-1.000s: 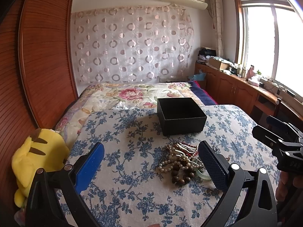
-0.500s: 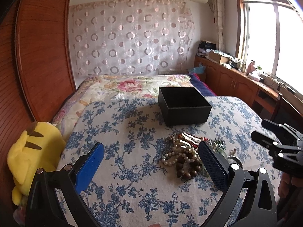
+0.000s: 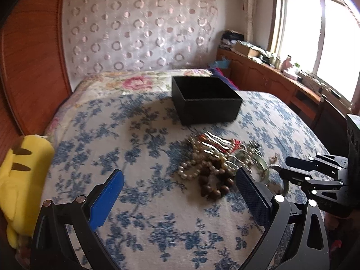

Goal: Organize jewelry
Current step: 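Lower the left tool into the pile and grasp a white pearl necklace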

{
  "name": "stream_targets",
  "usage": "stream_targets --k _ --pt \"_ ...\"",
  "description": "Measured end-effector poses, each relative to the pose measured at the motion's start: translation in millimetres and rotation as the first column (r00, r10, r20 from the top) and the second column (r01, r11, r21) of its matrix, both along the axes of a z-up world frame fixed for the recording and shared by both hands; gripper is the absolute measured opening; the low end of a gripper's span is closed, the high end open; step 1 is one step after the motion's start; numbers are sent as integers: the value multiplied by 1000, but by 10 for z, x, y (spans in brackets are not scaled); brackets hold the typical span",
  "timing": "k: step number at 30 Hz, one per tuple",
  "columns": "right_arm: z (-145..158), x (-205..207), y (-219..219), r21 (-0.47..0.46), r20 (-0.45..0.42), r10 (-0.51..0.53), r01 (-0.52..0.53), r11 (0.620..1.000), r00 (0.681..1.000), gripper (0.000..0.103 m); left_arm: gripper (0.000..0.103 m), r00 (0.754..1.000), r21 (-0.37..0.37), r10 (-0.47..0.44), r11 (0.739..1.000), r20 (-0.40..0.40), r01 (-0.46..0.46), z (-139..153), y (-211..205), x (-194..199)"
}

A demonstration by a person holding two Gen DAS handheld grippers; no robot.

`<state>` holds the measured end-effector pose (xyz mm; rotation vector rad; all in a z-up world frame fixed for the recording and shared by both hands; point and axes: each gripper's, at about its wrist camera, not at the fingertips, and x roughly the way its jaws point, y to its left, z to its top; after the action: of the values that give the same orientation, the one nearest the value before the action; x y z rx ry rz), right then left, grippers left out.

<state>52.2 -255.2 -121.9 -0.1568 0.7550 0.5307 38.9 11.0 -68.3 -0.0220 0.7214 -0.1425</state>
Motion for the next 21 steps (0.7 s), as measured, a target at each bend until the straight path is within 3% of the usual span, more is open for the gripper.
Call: stream_targets --k 2,10,18,21 --pt "-19 2 13 -8 -7 5 -5 1000 1000 35 94 1000 -1 -20 1000 -15 20 -34 -50 39" --pt "-109 73 -18 -1 -50 20 -20 1000 999 35 65 991 -20 -102 995 -85 100 -163 -275 251" --pt "-134 72 -16 6 -62 36 -36 999 997 35 31 978 -50 -142 989 -150 136 -271 -494 484" --pt "-146 82 -22 13 -67 34 -33 999 997 35 29 981 -33 -120 993 -154 116 -289 -524 533"
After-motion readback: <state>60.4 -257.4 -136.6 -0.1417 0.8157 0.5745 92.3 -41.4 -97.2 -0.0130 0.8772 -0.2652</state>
